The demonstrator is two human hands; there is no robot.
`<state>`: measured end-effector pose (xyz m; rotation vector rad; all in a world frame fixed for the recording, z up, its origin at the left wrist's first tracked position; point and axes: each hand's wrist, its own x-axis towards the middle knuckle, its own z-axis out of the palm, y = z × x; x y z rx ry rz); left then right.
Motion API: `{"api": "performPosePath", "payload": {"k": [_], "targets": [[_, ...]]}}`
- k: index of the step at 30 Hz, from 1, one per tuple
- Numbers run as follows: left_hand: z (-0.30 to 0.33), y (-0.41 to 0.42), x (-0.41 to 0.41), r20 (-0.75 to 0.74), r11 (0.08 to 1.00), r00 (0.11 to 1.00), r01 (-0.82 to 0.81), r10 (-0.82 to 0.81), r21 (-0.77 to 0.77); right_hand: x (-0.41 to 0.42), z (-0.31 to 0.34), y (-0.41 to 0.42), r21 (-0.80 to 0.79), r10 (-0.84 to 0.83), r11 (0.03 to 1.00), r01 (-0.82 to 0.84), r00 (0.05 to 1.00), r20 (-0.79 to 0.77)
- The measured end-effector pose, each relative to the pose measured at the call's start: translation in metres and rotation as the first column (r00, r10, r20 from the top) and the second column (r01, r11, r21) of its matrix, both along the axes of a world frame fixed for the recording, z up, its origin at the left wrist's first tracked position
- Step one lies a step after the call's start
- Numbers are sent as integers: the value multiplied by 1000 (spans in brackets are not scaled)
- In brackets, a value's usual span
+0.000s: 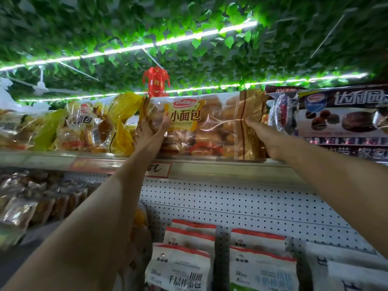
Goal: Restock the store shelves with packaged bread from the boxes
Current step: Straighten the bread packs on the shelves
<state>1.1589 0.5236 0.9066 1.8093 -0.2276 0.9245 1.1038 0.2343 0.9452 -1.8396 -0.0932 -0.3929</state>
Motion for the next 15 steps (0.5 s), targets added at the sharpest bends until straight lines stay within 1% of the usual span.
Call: {"api": "performPosePath", "payload": {"k": [3, 5, 7, 9, 10, 12, 13, 15], "targets": [[1, 0, -2, 0, 999, 1000, 27, -27, -33, -2, -2, 0, 51, 80, 995, -81, 996, 28], [1, 0, -3, 4, 997, 999, 45, -45, -55, 0, -3, 0, 46, 56, 997, -61, 994, 96], [0, 2, -3, 16, 995, 997, 71, -70, -76, 0, -4, 1, 18, -12, 1000, 9, 987, 160], [0, 5, -1, 34, 991, 995, 101, -98, -88, -3, -6, 7, -32, -121, 991, 131, 969, 217], [1, 6, 1, 38, 990, 994, 109, -106, -91, -4, -8, 10, -99, -207, 967, 237, 947, 247], [5, 6, 3, 34, 993, 996, 88, -85, -80, 2, -9, 12, -244, -366, 856, 457, 866, 340], [10, 6, 1, 13, 992, 997, 76, -75, -97, 5, -10, 12, -277, -404, 808, 520, 831, 381], [20, 13, 5, -51, 979, 995, 69, -81, -193, 11, -10, 11, -293, -439, 762, 578, 793, 422]]}}
